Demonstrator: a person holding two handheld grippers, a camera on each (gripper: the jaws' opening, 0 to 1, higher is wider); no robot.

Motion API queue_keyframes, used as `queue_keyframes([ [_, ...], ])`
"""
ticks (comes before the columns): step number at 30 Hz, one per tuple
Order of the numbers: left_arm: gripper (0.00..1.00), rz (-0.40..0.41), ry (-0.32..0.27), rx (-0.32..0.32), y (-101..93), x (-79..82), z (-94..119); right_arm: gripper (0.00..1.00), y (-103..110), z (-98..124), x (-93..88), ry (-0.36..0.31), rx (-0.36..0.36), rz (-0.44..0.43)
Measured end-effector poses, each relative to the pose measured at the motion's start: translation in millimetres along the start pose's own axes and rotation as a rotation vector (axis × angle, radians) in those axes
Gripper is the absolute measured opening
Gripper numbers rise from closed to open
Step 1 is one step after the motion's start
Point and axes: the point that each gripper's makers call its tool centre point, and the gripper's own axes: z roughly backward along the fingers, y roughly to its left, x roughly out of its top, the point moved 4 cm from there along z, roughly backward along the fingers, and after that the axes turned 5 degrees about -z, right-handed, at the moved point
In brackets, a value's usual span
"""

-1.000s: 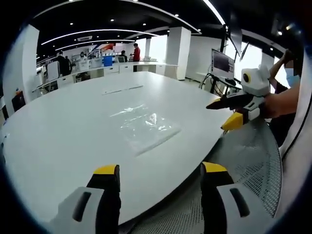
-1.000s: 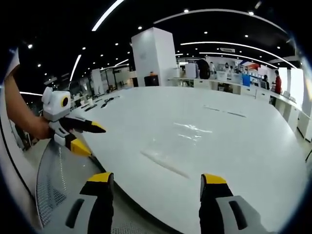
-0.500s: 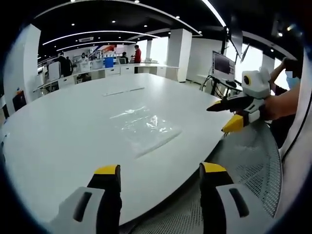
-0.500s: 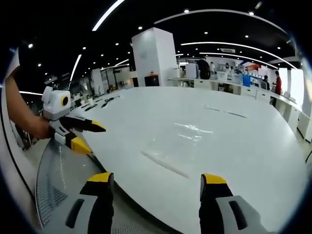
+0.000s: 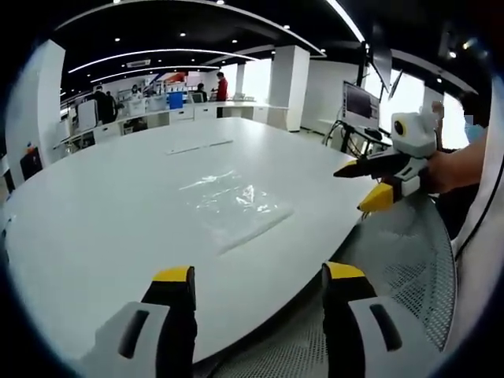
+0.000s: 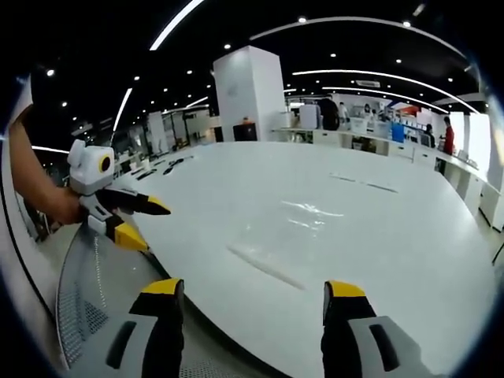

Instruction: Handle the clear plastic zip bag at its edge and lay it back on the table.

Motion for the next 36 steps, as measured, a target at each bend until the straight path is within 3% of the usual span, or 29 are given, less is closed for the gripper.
queue_keyframes([
  [36,0.63,0.002,0.063,0.011,10.0,-11.7,-4,0.71,4,0,-0.2,0.003,0.004,0.028],
])
